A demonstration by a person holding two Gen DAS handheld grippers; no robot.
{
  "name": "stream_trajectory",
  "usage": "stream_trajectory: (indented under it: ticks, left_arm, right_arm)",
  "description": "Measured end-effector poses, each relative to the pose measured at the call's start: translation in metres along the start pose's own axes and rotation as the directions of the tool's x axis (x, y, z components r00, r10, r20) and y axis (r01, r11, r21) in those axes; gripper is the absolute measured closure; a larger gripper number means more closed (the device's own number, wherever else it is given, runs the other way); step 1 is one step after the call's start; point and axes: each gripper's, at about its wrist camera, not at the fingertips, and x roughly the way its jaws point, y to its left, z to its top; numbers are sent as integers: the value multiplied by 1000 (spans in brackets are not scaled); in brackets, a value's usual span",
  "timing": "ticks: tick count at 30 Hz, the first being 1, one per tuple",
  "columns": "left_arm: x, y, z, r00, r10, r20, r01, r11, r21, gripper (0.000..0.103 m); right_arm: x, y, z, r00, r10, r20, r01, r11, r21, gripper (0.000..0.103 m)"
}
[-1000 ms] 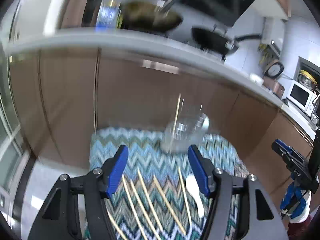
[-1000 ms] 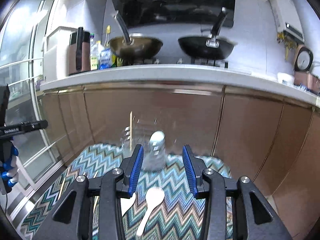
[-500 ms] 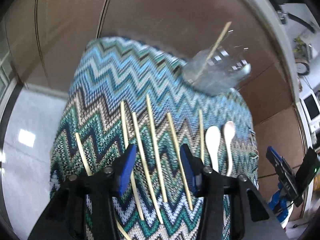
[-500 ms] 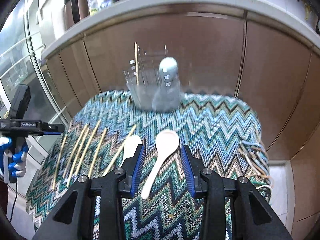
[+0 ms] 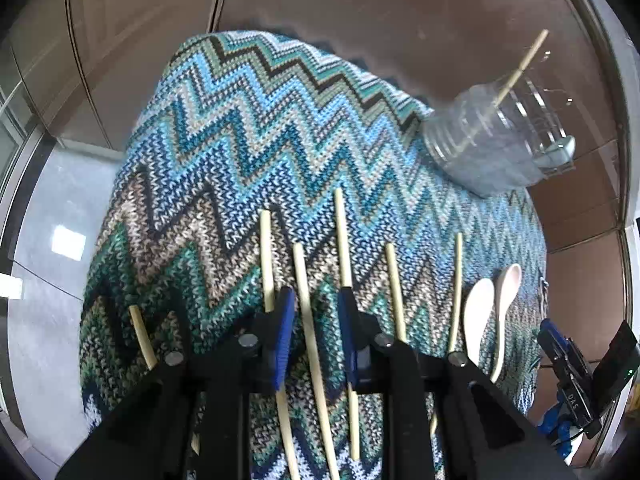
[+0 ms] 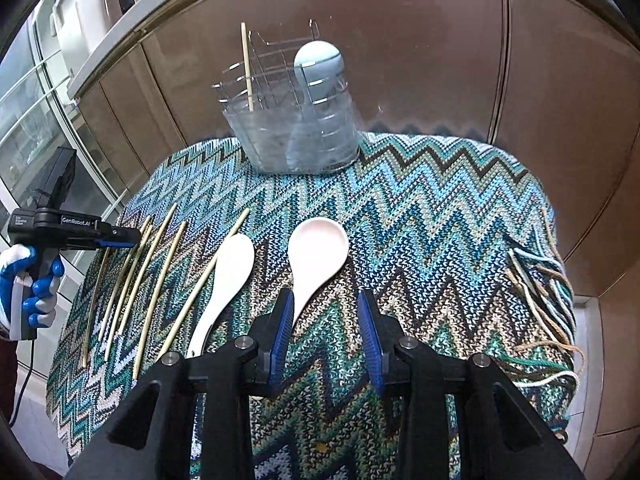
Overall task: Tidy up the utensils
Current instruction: 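Grasp another chopstick with the left tool while the right tool grasps another white spoon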
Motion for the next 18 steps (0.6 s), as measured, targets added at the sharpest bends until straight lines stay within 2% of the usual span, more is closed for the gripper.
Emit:
stream_trajectory:
  ticks: [7,12,17,18]
  left_arm:
    - [13,1,5,999,24,-31,-24,1000,0,87]
    - [18,-2,11,998,36,-43,-36,999,9,90]
    - [19,-2,13,998,51,-43,-51,999,7,97]
    - [19,-1,13,998,51,-42,-50,999,6,97]
  right_arm:
    - [27,-19,20,995,77,-65,-74,996,52,74]
    - [52,-29,42,984,131,-124,-122,989,80,75]
    - [77,-29,58,970,150,-189,-139,988,68,75]
    - [82,-28,60,968,147,-205,-138,989,60,79]
